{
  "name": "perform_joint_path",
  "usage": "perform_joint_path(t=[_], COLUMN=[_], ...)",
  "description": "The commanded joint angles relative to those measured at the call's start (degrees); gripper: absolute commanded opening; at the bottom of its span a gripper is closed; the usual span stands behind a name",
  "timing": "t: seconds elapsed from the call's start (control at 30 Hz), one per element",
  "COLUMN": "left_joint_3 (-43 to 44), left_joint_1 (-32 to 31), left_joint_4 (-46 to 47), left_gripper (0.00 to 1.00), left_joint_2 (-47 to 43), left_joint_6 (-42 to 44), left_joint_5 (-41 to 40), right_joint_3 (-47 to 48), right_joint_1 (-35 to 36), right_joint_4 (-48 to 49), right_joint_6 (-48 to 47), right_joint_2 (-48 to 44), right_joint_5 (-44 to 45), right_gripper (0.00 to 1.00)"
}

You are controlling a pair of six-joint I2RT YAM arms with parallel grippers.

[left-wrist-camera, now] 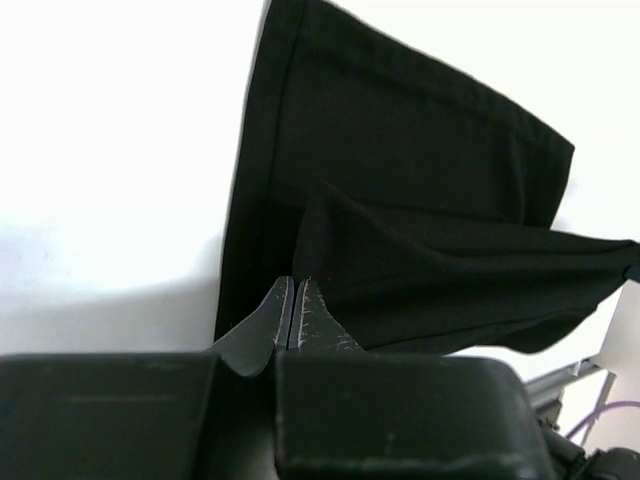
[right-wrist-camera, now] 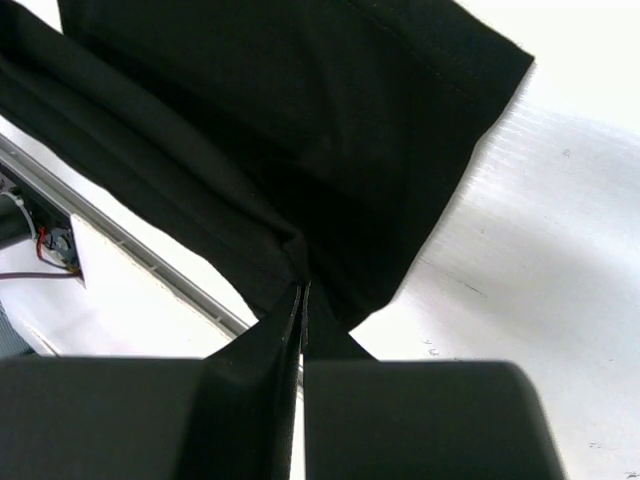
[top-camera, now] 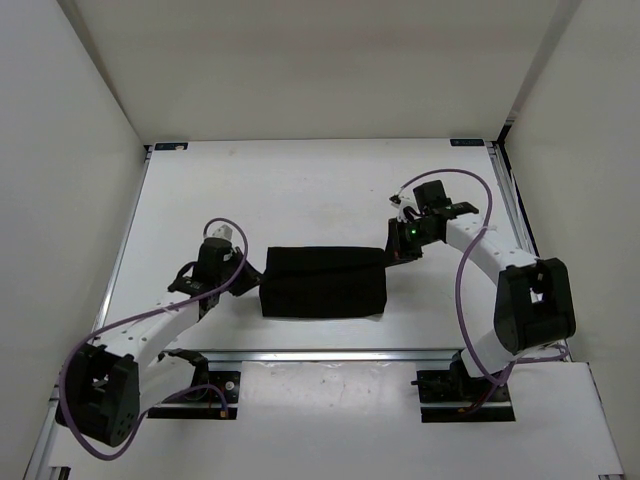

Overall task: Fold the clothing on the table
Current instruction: Fold the skirt

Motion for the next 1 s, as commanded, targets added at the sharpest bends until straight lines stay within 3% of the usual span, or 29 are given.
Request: perform_joint_path(t=[0.0,0.6,0.7,0.8,0.97], left_joint_3=[2.3,8.9,9.3,9.1,12.6], left_joint_1=[-0.4,-3.6,-3.5,-2.4,-0.2], left_joint_4=[4.6,12.6,14.3,19.6,19.4], left_gripper=[0.0,0.0,0.12,0.32,0.43], left_joint_2=[1.1,13.4,15.4,16.4,14.5], left_joint_6=[1.7,1.2,1.2,0.2,0.9], left_joint_5=[-4.2,-7.2,-6.9,-4.2,-5.9], right_joint_3=[1.2,10.3,10.6,10.5,8.7], right_joint_1=[-0.6,-3.5,-3.8,-4.5,-5.8], right_joint_4=[1.3,2.5,2.3,3.7,6.8], right_joint_6=[-1.6,-2.5,-2.1,-1.9,-0.9], right_joint_2=[0.7,8.8,10.4,11.6,8.3], right_joint_5=[2.0,2.3,2.1,2.0,4.3], right_gripper=[0.0,0.0,0.0,0.03,0.15])
